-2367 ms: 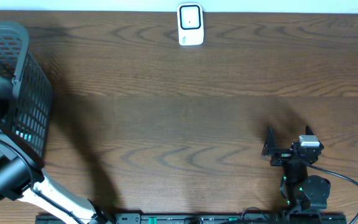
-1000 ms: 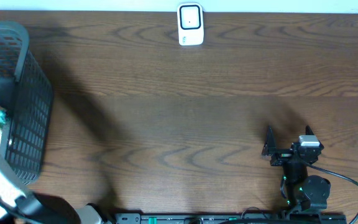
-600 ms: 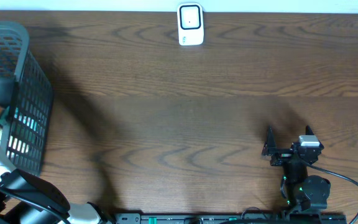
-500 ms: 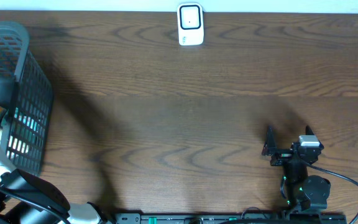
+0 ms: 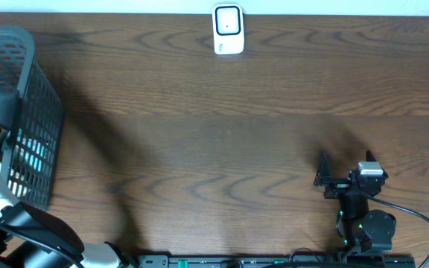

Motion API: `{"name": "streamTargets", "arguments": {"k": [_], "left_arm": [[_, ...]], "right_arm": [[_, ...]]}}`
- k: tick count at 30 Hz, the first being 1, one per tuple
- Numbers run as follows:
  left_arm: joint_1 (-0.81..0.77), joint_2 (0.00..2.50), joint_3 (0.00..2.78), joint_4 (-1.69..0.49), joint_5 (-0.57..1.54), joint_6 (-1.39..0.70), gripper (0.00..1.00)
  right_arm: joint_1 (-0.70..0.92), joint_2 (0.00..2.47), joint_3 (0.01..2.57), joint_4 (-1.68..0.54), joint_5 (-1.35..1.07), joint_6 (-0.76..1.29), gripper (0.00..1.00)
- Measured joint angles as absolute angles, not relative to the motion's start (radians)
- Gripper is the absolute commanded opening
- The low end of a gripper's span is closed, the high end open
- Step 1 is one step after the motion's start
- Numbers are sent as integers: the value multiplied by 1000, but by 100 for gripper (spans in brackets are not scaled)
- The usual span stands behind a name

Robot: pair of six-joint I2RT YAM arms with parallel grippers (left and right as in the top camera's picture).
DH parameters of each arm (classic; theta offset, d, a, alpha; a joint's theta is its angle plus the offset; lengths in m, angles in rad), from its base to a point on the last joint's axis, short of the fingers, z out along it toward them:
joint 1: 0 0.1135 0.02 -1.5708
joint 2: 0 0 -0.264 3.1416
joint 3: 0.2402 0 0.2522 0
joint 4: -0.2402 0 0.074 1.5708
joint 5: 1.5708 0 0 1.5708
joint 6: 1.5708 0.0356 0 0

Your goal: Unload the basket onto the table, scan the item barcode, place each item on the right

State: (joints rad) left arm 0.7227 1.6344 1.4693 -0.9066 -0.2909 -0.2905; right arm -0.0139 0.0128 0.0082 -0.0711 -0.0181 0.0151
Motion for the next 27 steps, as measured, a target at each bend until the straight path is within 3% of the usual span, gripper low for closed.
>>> {"name": "streamTargets", "arguments": {"k": [4, 9, 27], "left_arm": [[723, 1636, 1336, -838, -290, -290, 64], [727, 1640, 1250, -768, -290, -289, 80], [727, 1640, 1242, -704, -79, -94, 88]], "right_arm": [[-14, 13, 8, -71, -18, 15, 99], [-14, 13, 8, -71, -18, 15, 99], [-14, 13, 8, -71, -18, 15, 99]]}}
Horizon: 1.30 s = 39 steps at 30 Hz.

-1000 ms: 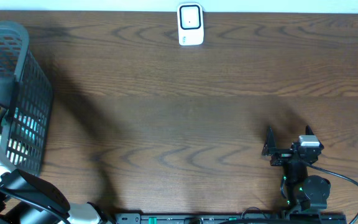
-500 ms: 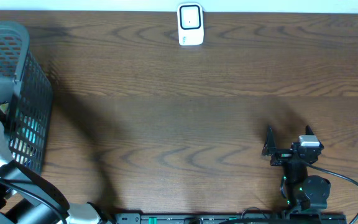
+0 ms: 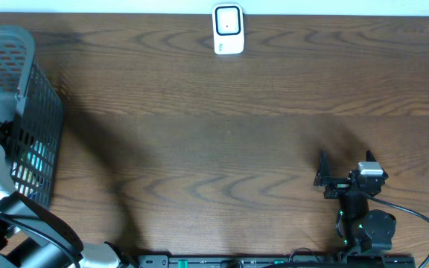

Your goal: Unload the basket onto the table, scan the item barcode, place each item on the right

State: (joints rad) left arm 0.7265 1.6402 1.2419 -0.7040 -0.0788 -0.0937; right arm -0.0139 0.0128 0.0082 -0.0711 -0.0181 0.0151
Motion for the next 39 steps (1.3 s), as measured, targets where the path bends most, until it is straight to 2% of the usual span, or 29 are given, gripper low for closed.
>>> {"name": "streamTargets", "arguments": {"k": [13, 14, 16, 21, 26, 28, 30, 32, 36, 38, 39], "left_arm": [[743, 1669, 1241, -702, -133, -47, 87], [745, 1673, 1244, -698, -133, -47, 86], [759, 1687, 1242, -652, -139, -51, 77], [783, 1798, 1197, -651, -153, -55, 77], [784, 1779, 1198, -649, -150, -56, 77], [784, 1771, 1198, -646, -129, -55, 78], [784, 1767, 1198, -648, -111, -56, 87], [784, 1766, 1198, -650, -102, -54, 90], [784, 1766, 1198, -644, -93, -57, 89], [784, 1766, 1198, -638, -96, -57, 70], [785, 1766, 1198, -633, -107, -66, 57]], "right_arm": [[-14, 13, 8, -71, -18, 15, 99], [-14, 13, 8, -71, -18, 15, 99], [-14, 13, 8, -71, -18, 15, 99], [-14, 13, 8, -71, -18, 15, 99], [-14, 12, 8, -71, -18, 15, 99], [-14, 13, 8, -71, -18, 15, 99], [-14, 13, 8, -71, -18, 15, 99], [-14, 13, 8, -71, -18, 15, 99], [-14, 13, 8, -71, -18, 15, 99], [-14, 13, 8, -71, -18, 15, 99], [-14, 13, 8, -71, -18, 15, 99]]}}
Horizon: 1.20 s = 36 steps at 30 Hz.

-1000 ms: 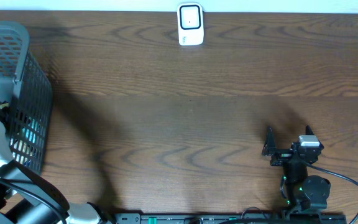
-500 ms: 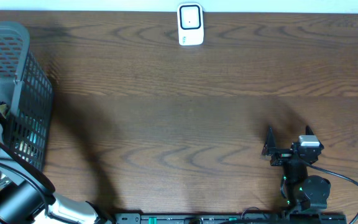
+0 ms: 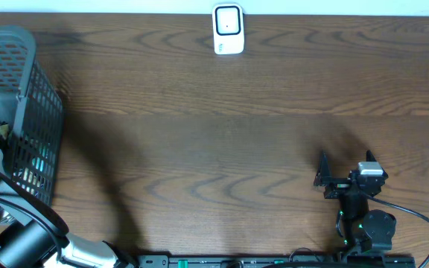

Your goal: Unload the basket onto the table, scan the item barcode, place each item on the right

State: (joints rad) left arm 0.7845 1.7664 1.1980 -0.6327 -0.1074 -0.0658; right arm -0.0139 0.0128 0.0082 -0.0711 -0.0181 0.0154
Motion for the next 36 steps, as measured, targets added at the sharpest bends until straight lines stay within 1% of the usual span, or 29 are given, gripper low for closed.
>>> {"name": "streamTargets", "arguments": {"k": [1, 2, 3, 4, 5, 8, 15, 20, 25, 28, 30, 32, 36], "left_arm": [[785, 1766, 1198, -630, -120, -65, 45], [784, 1766, 1198, -628, -136, -59, 36], [784, 1766, 1198, -627, -153, -56, 23], [784, 1766, 1198, -627, -179, -60, 13], [784, 1766, 1198, -626, -199, -57, 8], [784, 1764, 1200, -630, -243, -62, 7], [784, 1709, 1208, -651, -254, -117, 7], [785, 1534, 1217, -591, -253, -163, 7], [784, 1310, 1245, -474, -241, -224, 7], [775, 1188, 1249, -383, -190, -267, 7], [748, 1127, 1251, -324, -150, -286, 7], [686, 1077, 1255, -273, -104, -295, 7], [496, 1015, 1256, -232, -39, -309, 7]], "right_arm": [[-14, 13, 8, -71, -18, 15, 99], [-14, 13, 8, -71, -18, 15, 99], [-14, 13, 8, -71, -18, 15, 99], [-14, 13, 8, -71, -18, 15, 99], [-14, 13, 8, -71, -18, 15, 99], [-14, 13, 8, -71, -18, 15, 99], [-14, 13, 8, -71, -18, 15, 99], [-14, 13, 8, -71, -18, 15, 99], [-14, 13, 8, -71, -18, 15, 99], [-14, 13, 8, -71, -18, 15, 99], [-14, 13, 8, -71, -18, 15, 99], [-14, 13, 8, -71, -18, 15, 99], [-14, 13, 8, -71, -18, 15, 99]]}}
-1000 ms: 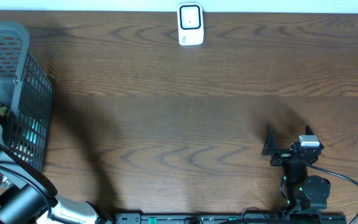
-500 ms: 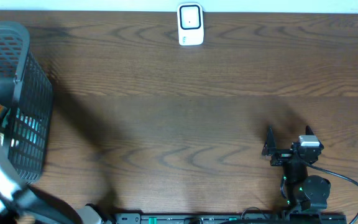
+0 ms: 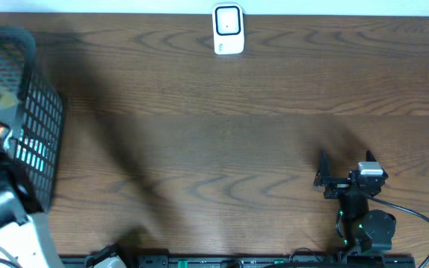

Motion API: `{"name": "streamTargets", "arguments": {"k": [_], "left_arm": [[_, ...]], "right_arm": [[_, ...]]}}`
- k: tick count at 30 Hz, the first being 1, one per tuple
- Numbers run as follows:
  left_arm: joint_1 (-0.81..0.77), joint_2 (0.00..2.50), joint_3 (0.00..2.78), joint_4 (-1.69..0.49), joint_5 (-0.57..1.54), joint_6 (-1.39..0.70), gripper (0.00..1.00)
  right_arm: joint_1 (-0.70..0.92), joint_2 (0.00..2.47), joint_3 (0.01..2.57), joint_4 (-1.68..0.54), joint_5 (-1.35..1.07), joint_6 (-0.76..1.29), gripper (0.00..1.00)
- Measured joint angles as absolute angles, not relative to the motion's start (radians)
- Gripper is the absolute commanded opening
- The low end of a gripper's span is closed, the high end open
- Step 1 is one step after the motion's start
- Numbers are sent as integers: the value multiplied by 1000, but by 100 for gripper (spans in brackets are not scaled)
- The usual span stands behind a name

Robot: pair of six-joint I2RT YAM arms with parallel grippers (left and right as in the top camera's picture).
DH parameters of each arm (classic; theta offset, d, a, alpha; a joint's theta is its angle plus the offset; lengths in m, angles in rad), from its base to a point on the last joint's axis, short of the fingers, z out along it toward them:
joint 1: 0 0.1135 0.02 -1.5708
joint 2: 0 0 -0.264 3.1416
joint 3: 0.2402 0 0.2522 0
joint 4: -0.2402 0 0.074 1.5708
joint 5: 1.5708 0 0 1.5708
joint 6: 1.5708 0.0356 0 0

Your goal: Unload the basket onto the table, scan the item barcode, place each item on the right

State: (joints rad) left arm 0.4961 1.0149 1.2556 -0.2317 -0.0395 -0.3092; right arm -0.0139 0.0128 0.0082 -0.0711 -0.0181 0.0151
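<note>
The white barcode scanner (image 3: 228,30) stands at the table's far edge, in the middle. Inside the dark mesh basket (image 3: 39,112) at the left, something teal (image 3: 32,155) shows through the side wall. My left arm (image 3: 10,223) reaches up over the basket from the left edge. It is blurred, and its gripper cannot be made out. At the near right, my right gripper (image 3: 345,170) rests on the table, open, with nothing between its fingers.
The brown wooden table (image 3: 222,149) runs between the basket and the right arm. A black cable (image 3: 423,223) loops from the right arm's base toward the front edge.
The left arm has shifted over the basket: its pale link now lies at the lower left corner, and its upper part is blurred. The basket rim also looks blurred. The right arm is unchanged.
The left arm was at the basket at the left edge in every moment, its links lying differently each time and its end always within the basket. The scanner, the table and the open right gripper stayed as they were.
</note>
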Motion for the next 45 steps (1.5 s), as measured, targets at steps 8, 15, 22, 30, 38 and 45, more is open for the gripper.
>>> {"name": "streamTargets", "arguments": {"k": [8, 15, 22, 30, 38, 45], "left_arm": [[6, 1013, 1256, -277, 2, -312, 7], [-296, 1234, 1258, -335, 18, -254, 7], [-422, 1582, 1258, -294, 21, -295, 42], [-492, 1741, 1258, -220, 21, -376, 63], [-479, 1530, 1258, -218, 0, -350, 65], [-304, 1166, 1271, -319, -272, -258, 70]], "right_arm": [[-14, 13, 8, -71, -18, 15, 99], [-14, 13, 8, -71, -18, 15, 99], [-14, 12, 8, -71, -18, 15, 99], [-14, 13, 8, -71, -18, 15, 99], [-14, 13, 8, -71, -18, 15, 99], [-14, 13, 8, -71, -18, 15, 99]]}}
